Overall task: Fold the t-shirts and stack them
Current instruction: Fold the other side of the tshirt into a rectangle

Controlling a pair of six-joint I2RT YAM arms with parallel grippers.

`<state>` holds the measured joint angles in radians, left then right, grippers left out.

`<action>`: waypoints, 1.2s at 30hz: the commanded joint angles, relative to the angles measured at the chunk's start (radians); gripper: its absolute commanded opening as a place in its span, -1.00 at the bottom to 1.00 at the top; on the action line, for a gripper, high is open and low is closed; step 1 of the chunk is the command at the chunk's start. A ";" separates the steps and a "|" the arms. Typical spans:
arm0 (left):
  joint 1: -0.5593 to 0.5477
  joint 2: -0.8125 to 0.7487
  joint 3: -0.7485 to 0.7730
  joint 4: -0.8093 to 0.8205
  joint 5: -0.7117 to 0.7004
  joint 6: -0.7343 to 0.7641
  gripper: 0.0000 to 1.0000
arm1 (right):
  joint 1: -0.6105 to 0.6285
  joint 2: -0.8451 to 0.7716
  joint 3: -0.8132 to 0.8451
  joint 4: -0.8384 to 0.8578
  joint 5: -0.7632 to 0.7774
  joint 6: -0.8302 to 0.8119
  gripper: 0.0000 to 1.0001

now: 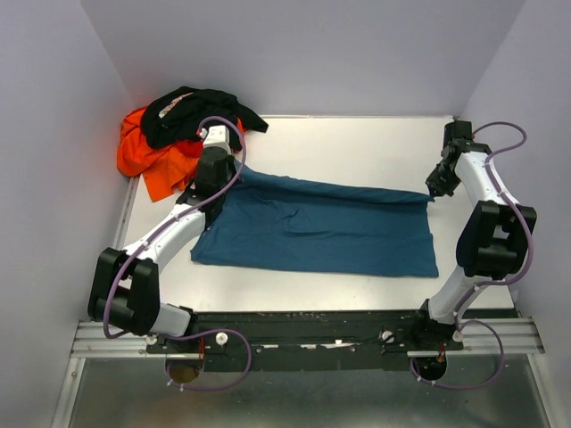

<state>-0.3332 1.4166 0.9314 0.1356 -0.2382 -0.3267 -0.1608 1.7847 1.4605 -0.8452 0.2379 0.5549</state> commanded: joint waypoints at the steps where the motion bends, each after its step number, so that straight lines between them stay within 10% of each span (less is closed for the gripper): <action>1: -0.006 -0.050 -0.034 -0.001 -0.073 -0.014 -1.00 | -0.013 -0.050 -0.054 0.031 0.012 0.017 -0.99; 16: -0.059 -0.222 -0.293 -0.086 -0.107 -0.198 -1.00 | -0.040 -0.202 -0.348 0.127 0.040 0.117 -0.97; 19: -0.087 -0.240 -0.313 -0.177 -0.104 -0.261 -1.00 | -0.040 -0.234 -0.397 0.143 0.040 0.142 -0.79; 22: -0.095 -0.263 -0.353 -0.226 -0.072 -0.328 -1.00 | -0.039 -0.275 -0.454 0.161 0.047 0.183 -0.04; 33: -0.105 -0.392 -0.488 -0.324 0.031 -0.437 -0.86 | -0.022 -0.409 -0.540 0.340 -0.152 0.070 0.12; 36: -0.105 -0.413 -0.520 -0.324 0.059 -0.448 -0.19 | 0.024 -0.436 -0.581 0.437 -0.317 0.030 0.12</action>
<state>-0.4343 1.0458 0.4480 -0.1406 -0.2329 -0.7326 -0.1844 1.3888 0.9321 -0.5522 0.1402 0.6575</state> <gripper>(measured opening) 0.119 0.560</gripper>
